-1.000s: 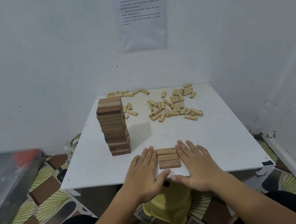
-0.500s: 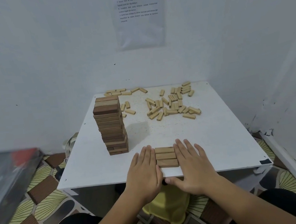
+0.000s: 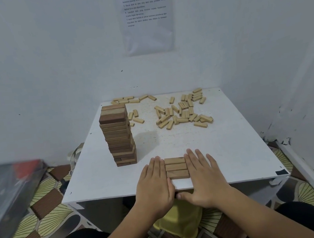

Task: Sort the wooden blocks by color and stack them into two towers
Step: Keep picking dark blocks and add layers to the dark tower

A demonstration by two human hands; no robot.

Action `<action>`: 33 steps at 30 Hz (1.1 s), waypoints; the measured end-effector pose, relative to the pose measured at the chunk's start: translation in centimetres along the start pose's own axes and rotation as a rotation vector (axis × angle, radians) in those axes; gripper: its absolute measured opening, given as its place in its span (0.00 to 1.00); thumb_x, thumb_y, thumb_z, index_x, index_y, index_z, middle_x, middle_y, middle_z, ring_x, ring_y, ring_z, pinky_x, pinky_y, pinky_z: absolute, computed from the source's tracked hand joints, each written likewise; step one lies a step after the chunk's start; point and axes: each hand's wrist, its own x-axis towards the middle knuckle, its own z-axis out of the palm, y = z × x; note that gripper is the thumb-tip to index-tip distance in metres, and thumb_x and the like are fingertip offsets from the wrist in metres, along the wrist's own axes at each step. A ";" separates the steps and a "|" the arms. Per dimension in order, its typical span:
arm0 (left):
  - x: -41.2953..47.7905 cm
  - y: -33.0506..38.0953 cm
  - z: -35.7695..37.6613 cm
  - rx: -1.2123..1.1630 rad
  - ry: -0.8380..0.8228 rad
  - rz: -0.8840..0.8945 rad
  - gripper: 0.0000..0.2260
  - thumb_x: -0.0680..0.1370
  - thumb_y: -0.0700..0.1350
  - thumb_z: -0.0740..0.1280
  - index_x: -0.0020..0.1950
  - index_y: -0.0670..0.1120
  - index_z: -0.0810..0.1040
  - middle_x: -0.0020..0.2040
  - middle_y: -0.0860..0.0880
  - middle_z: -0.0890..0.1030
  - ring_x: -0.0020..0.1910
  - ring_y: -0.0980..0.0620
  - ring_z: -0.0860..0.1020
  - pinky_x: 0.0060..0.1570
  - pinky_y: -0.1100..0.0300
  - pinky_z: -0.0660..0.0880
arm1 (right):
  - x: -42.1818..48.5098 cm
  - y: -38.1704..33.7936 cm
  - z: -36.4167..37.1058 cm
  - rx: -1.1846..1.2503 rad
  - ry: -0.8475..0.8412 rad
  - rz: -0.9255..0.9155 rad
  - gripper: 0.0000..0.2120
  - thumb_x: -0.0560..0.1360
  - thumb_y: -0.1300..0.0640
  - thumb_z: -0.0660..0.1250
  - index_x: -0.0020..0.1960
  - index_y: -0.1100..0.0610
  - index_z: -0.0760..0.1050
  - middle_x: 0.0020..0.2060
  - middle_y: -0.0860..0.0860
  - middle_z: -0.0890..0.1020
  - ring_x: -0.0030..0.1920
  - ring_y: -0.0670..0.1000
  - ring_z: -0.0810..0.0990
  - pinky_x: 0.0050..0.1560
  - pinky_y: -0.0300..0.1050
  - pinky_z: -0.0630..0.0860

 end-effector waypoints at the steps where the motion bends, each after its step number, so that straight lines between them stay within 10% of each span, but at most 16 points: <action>1: 0.0 0.0 -0.1 0.008 -0.002 0.001 0.38 0.77 0.58 0.29 0.84 0.42 0.42 0.85 0.43 0.44 0.84 0.46 0.41 0.82 0.48 0.44 | 0.1 -0.1 0.0 0.000 -0.011 0.007 0.61 0.66 0.18 0.52 0.83 0.56 0.36 0.82 0.53 0.35 0.81 0.55 0.32 0.80 0.61 0.38; 20: -0.1 -1.4 0.2 -0.082 0.025 0.075 0.41 0.77 0.64 0.24 0.85 0.44 0.44 0.85 0.46 0.45 0.83 0.51 0.41 0.81 0.53 0.40 | 0.4 0.5 -0.7 0.081 -0.067 -0.013 0.59 0.69 0.20 0.56 0.83 0.54 0.35 0.82 0.49 0.36 0.81 0.51 0.32 0.81 0.58 0.38; 33: -0.4 -1.7 -1.7 -0.289 -0.024 0.054 0.33 0.86 0.62 0.49 0.85 0.48 0.41 0.85 0.51 0.40 0.82 0.56 0.38 0.78 0.61 0.36 | 0.6 2.4 -1.5 0.319 -0.017 -0.045 0.45 0.77 0.34 0.63 0.84 0.47 0.44 0.83 0.43 0.47 0.82 0.46 0.42 0.79 0.50 0.41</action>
